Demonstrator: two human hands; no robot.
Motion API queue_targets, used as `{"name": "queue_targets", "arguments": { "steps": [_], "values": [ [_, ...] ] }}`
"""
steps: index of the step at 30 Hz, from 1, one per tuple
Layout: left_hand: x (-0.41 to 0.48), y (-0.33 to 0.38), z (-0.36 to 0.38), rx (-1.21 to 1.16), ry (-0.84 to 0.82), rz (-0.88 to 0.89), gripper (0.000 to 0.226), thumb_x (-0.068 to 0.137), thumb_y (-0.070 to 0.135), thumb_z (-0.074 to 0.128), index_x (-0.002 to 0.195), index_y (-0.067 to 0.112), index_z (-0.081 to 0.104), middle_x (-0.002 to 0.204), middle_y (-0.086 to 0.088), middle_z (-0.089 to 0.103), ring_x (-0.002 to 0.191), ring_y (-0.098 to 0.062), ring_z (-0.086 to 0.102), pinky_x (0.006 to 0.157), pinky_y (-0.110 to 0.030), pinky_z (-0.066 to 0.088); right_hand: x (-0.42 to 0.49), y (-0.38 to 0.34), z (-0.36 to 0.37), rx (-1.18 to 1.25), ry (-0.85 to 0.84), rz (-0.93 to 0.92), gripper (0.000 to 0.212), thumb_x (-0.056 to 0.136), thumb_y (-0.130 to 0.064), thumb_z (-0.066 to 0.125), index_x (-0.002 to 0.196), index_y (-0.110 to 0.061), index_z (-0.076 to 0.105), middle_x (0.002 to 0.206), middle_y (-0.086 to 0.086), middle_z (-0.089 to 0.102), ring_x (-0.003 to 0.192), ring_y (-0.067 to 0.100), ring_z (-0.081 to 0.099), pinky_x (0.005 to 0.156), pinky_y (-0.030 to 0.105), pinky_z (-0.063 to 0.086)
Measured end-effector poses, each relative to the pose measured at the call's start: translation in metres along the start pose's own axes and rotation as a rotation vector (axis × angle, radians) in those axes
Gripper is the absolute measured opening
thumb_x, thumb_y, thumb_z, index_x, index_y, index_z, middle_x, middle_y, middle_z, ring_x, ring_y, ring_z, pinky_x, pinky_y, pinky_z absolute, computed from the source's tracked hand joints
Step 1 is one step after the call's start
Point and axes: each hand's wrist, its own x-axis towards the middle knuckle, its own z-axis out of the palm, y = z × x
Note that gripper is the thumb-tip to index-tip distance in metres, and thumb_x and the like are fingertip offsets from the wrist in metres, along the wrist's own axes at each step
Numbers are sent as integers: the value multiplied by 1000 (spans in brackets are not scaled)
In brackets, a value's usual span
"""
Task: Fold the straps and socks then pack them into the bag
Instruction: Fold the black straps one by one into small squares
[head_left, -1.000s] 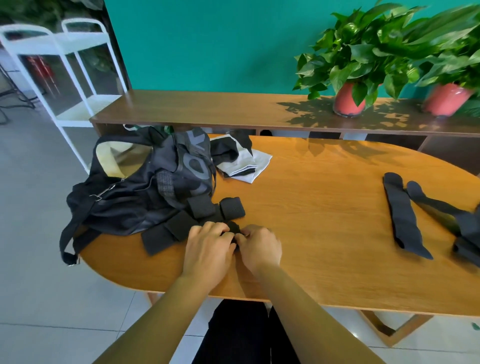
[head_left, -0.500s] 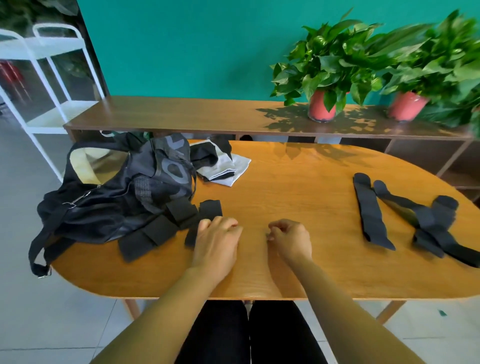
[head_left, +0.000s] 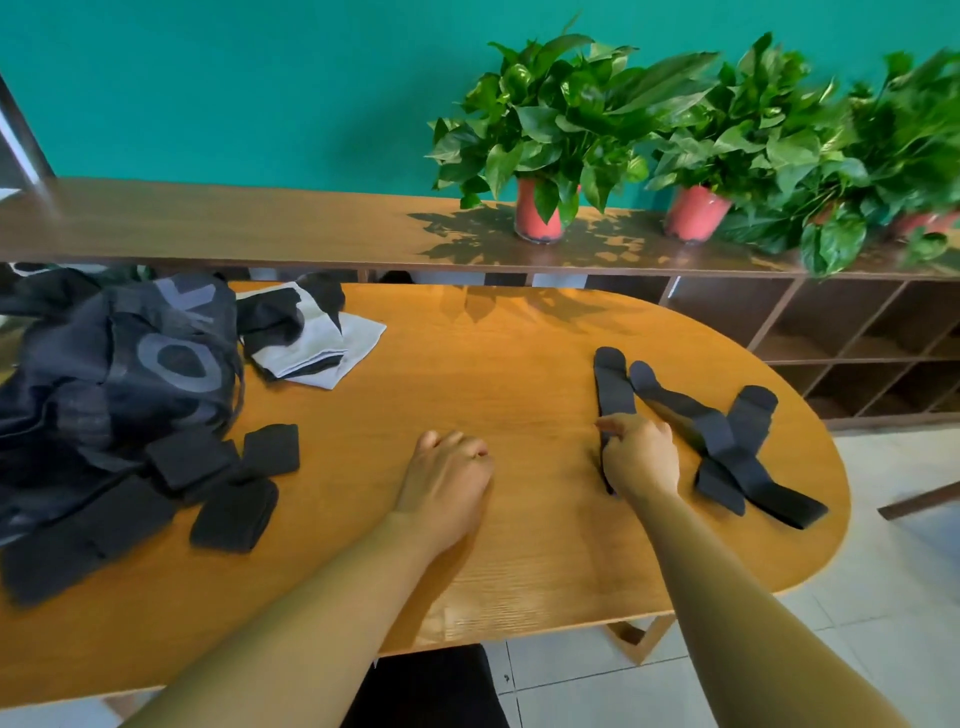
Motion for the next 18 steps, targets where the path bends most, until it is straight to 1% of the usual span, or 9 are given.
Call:
{"name": "queue_targets", "arguments": {
  "steps": [2, 3, 4, 6, 8, 10, 14, 18],
  "values": [
    [14, 5, 5, -7, -20, 20, 31, 95, 13, 44, 117, 23, 63, 135, 7, 50, 122, -17, 41, 94, -35, 24, 11, 6, -5, -28, -51, -11, 41, 87, -2, 41, 121, -13, 62, 126, 12, 52, 117, 33, 44, 93, 45, 45],
    [21, 7, 7, -11, -34, 32, 30, 96, 15, 44, 118, 23, 63, 135, 7, 50, 122, -17, 41, 94, -35, 24, 17, 9, -6, -57, -65, -22, 42, 87, 0, 42, 122, -12, 61, 131, 12, 49, 121, 33, 41, 95, 44, 44],
    [28, 10, 9, -16, -47, 44, 29, 97, 17, 44, 118, 23, 63, 136, 6, 50, 123, -17, 40, 94, -35, 23, 24, 13, -6, -106, -81, -41, 44, 86, 0, 43, 125, -13, 58, 139, 10, 44, 129, 32, 35, 100, 42, 40],
    [40, 15, 10, -40, -79, 52, 30, 100, 23, 41, 120, 24, 62, 138, 5, 48, 125, -18, 39, 97, -36, 22, 37, 23, -1, -236, -146, -88, 52, 88, -4, 45, 137, -20, 47, 152, 5, 31, 141, 26, 19, 110, 38, 31],
    [51, 20, 12, -64, -117, 57, 32, 101, 26, 38, 123, 23, 61, 141, 4, 46, 128, -19, 37, 101, -38, 21, 46, 33, 5, -290, -236, -78, 54, 92, -9, 41, 144, -24, 38, 156, 2, 22, 144, 23, 11, 112, 37, 27],
    [58, 24, 16, -87, -153, 67, 32, 102, 29, 37, 124, 23, 60, 143, 4, 44, 130, -20, 36, 103, -39, 21, 49, 38, 10, -273, -291, -63, 53, 95, -11, 36, 146, -26, 34, 157, 0, 20, 143, 24, 15, 109, 37, 29],
    [57, 25, 18, -161, -149, 48, 33, 102, 30, 35, 125, 23, 59, 145, 5, 42, 132, -19, 35, 103, -40, 22, 43, 29, 20, -260, -276, -166, 48, 96, -16, 38, 142, -29, 39, 153, -3, 31, 134, 25, 27, 105, 36, 34],
    [36, 12, 11, -214, -121, 0, 35, 103, 29, 35, 130, 24, 56, 146, 8, 41, 133, -17, 33, 103, -36, 21, 22, 2, 38, -230, -286, -276, 46, 96, -19, 39, 142, -30, 40, 152, -5, 32, 131, 25, 28, 104, 37, 34]
  ]
}}
